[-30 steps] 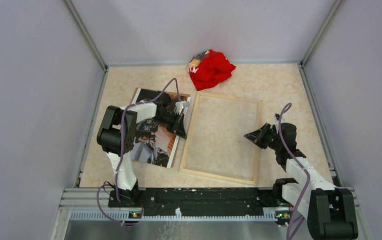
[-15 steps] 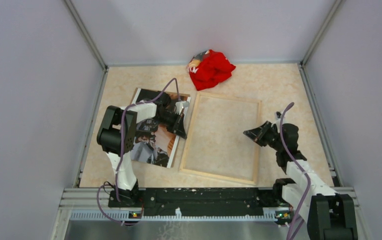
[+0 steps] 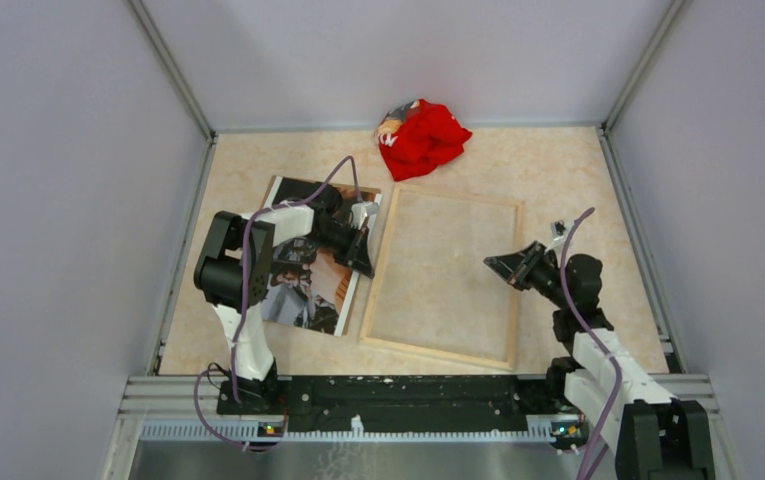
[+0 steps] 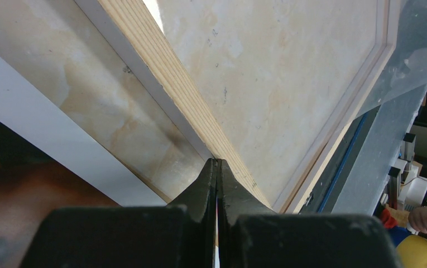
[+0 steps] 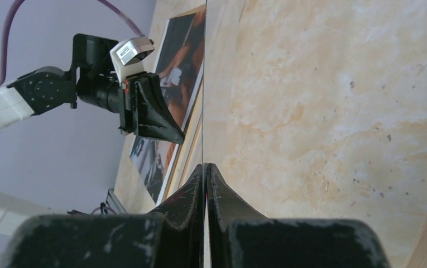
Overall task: Put the photo into the frame
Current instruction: Place the photo frame item in the photo frame.
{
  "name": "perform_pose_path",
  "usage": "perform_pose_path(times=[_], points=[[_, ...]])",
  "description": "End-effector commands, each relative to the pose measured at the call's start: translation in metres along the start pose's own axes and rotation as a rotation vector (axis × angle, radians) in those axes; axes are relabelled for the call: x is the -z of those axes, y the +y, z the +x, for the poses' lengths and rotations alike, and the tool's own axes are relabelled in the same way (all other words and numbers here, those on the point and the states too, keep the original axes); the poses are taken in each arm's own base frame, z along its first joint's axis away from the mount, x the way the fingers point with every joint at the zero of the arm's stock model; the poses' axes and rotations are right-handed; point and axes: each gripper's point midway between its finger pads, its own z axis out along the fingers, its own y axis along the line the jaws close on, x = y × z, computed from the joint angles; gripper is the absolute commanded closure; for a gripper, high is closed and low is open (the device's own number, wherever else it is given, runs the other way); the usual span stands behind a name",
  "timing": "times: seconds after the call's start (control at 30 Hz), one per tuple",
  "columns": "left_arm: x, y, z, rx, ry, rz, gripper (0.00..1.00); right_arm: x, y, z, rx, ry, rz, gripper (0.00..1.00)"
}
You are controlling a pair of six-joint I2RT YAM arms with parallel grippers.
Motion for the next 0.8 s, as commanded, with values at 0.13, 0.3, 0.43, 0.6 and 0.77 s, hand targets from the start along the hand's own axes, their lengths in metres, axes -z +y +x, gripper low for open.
perform_pose_path(times=[0.13,0.3,0.43,0.6,0.77], points=[[0.002,-0.001,-0.005,-0.02,-0.011,0.0,1.0,-0.003,0.018,-0.009,0.081,-0.025,-0.079,1.0],[0.002,-0.003,-0.006,-0.024,-0.014,0.005,1.0,-0.008,0.0,-0.001,0.038,0.013,-0.006,1.0],[0.002,-0.004,-0.006,-0.025,-0.015,0.008,1.0,-0.008,-0.013,0.001,0.014,0.013,0.055,1.0],[0.002,-0.004,-0.005,-0.026,-0.013,0.008,1.0,-0.006,-0.01,0.001,0.024,-0.002,0.04,1.0],[0.001,-0.002,-0.003,-0.023,-0.012,0.005,1.0,-0.004,-0.002,-0.005,0.052,-0.029,0.006,1.0]])
